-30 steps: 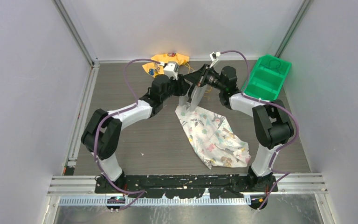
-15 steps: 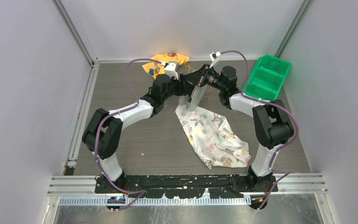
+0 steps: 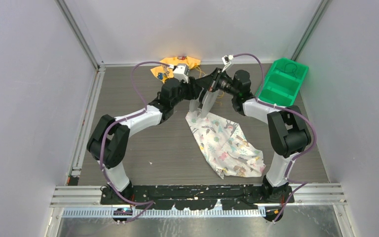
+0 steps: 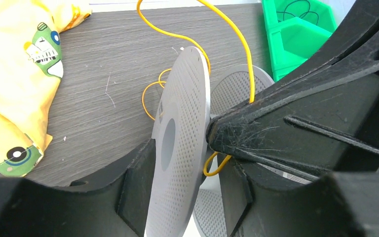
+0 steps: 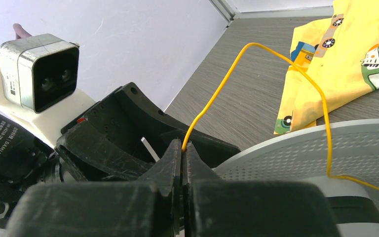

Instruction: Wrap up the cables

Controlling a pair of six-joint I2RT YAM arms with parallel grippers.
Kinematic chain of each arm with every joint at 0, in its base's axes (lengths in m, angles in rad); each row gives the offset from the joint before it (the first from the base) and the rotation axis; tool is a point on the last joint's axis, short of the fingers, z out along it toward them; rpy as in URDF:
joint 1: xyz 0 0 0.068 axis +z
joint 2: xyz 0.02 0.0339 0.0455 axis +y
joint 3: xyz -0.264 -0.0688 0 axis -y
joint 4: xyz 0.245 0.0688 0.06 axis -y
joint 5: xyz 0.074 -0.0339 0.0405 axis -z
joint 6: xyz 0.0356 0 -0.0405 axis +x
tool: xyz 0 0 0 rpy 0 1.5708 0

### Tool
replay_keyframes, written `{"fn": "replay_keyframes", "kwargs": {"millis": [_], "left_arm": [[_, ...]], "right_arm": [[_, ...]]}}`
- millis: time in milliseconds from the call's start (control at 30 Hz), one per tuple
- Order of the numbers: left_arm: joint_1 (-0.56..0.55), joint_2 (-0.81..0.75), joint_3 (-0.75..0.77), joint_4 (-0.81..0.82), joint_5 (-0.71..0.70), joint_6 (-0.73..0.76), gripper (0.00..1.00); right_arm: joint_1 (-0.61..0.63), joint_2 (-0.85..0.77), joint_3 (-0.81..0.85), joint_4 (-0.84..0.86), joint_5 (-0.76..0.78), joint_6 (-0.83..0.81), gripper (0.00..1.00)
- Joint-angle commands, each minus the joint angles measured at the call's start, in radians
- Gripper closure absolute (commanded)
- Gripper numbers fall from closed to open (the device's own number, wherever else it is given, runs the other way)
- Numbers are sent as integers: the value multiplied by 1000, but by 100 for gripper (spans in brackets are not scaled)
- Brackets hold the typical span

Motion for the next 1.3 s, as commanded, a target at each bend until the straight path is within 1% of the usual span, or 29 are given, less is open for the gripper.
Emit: {"fn": "replay_keyframes", "kwargs": {"millis": [0,200,267,300,433,533,567,600,633,733,800,833,933,967,1033,1267], "left_arm": [[-2,-35,8,82,-41,-7,51],[-2,7,42,66,-3,-8,55],[-2,10,44,74,-2,-9,58],[-2,10,43,76,-5,-9,61],[-1,8,45,70,-3,0,83],[-2,8,39,69,0,1,92],[-2,7,37,69,1,0,95],[-2,6,37,69,0,0,98],[-1,5,35,69,0,1,99],[-2,1,31,68,0,6,100],[-1,-4,30,66,-8,15,100],[-1,-9,28,65,-12,22,100],[1,-28,21,60,-23,37,100],[3,-34,18,62,-23,38,100],[7,-46,10,66,-21,41,100],[24,-89,9,50,14,51,100]], "right_arm": [[4,-21,12,29,-12,-6,99],[4,-25,15,14,-12,-15,99],[4,-23,19,9,-12,-16,99],[4,-25,21,6,-12,-16,99],[4,-24,21,0,-13,-13,99],[5,-27,21,-4,-10,-5,99],[4,-28,22,-8,-5,1,97],[4,-28,25,-15,-3,8,90],[3,-30,30,-28,-2,11,79],[1,-34,42,-62,0,10,66],[-3,-42,44,-80,3,10,54],[-7,-50,42,-87,8,10,46],[-24,-84,26,-124,29,-6,32],[-30,-97,21,-145,37,-15,28],[-44,-118,21,-187,41,-41,26],[-94,-160,66,-405,32,-120,24]]}}
